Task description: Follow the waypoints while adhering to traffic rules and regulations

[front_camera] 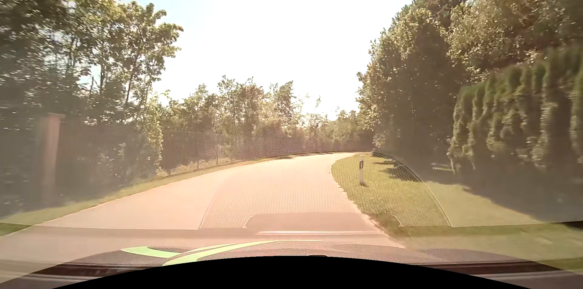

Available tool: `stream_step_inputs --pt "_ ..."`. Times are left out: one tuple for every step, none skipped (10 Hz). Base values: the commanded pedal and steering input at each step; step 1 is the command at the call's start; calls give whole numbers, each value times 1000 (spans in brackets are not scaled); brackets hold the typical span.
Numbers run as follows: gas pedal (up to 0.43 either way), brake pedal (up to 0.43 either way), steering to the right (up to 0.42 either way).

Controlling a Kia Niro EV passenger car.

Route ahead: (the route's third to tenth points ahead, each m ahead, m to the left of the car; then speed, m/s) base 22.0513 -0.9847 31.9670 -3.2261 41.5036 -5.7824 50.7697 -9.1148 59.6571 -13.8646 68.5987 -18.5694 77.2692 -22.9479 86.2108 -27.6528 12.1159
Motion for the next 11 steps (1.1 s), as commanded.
stream_step_inputs --pt "110 0 5" --pt "110 0 11" --pt "110 0 15" --pt "110 0 18" --pt "110 0 22" --pt "110 0 26" --pt "110 0 29" --pt "110 0 32" --pt "110 0 35" --pt "110 0 46" --pt "110 0 51"
